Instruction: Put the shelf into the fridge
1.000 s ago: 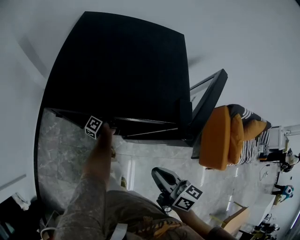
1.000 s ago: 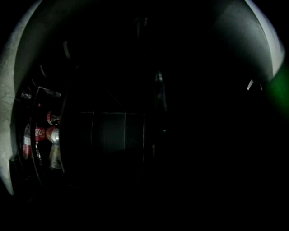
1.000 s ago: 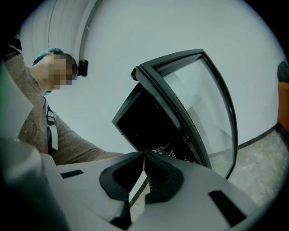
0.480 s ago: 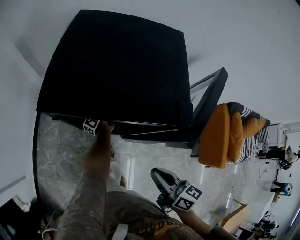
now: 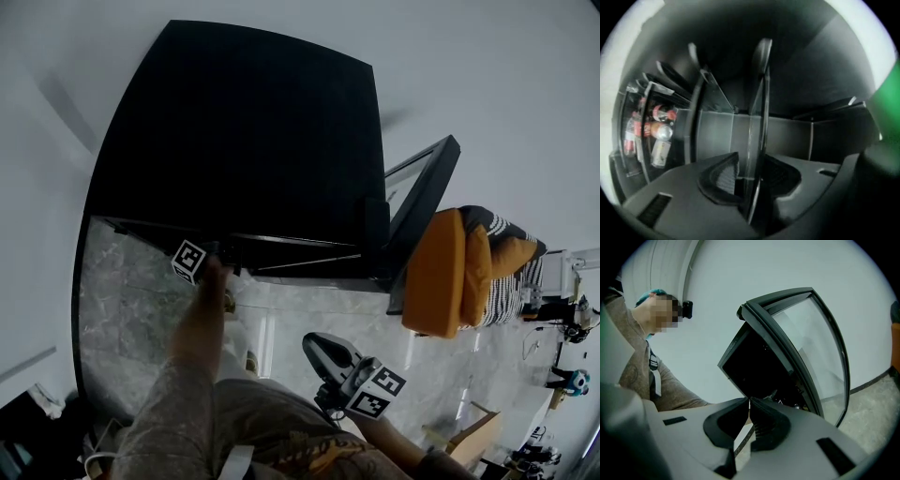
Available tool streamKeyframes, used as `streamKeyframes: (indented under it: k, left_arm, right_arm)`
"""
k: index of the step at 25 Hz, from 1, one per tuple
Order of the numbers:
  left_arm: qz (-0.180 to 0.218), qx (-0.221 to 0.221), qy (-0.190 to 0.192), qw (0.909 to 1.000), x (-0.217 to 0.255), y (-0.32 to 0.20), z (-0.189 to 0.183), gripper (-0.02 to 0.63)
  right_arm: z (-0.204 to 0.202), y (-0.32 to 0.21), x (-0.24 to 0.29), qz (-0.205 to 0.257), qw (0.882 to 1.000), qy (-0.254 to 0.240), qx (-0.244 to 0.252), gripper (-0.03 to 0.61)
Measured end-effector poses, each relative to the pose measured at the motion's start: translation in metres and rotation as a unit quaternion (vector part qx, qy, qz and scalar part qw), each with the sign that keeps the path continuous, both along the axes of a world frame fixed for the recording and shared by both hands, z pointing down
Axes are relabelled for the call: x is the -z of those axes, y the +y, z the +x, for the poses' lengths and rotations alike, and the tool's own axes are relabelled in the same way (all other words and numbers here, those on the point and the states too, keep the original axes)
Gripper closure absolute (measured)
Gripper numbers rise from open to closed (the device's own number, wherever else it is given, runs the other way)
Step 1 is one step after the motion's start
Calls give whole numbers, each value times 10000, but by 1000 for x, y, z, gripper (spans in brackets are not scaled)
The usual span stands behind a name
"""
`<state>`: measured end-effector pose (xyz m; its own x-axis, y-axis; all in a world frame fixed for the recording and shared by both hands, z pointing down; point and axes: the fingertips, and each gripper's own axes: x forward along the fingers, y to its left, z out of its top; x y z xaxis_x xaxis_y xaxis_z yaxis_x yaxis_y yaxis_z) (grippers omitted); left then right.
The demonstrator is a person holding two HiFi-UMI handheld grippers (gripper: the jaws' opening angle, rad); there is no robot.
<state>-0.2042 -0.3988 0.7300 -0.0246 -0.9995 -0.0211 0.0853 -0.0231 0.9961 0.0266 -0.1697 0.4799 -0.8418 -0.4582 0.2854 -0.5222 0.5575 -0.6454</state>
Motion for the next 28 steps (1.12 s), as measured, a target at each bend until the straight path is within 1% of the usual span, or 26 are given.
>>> streamKeyframes:
  k: [6, 8, 9, 11, 12, 16, 18, 20, 22, 25, 28]
  left_arm:
    - [-96, -89, -88, 9999, -3, 40, 7, 492]
    - [-189, -75, -131, 9997, -2, 52, 7, 495]
    - [-268, -61, -165, 9995, -2, 58, 6, 515]
    - [-416, -77, -266, 9987, -2, 69, 6, 607]
    - [-440, -138, -320, 9984, 1, 73, 8, 607]
    - [-341, -535, -447, 9970, 31, 86, 18, 607]
    - [-381, -767, -533, 9949, 50, 95, 24, 607]
    - [-444, -1027, -702, 9912, 69, 107, 30, 607]
    - [-426, -1313, -936, 9860, 91, 119, 38, 607]
    - [-242, -1687, -1221, 9778, 129, 138, 48, 609]
    - [105, -2035, -1360, 9695, 174, 157, 63, 609]
  right_arm:
    - [-8, 4, 3, 81, 9999, -67, 136, 555]
    - [-10, 6, 6, 115, 9997, -101, 178, 555]
    - [-11, 7, 7, 130, 9997, -116, 193, 555]
    - [-12, 8, 10, 172, 9995, -137, 213, 555]
    - [-12, 9, 12, 201, 9995, -144, 220, 555]
    - [-10, 11, 16, 327, 9990, -182, 248, 555]
    - [-10, 14, 17, 358, 9988, -214, 273, 555]
    - [-10, 19, 19, 387, 9984, -240, 328, 555]
    - [-12, 23, 21, 430, 9979, -256, 415, 555]
    - [-12, 29, 23, 517, 9969, -273, 529, 555]
    - [-11, 33, 26, 617, 9959, -293, 586, 555]
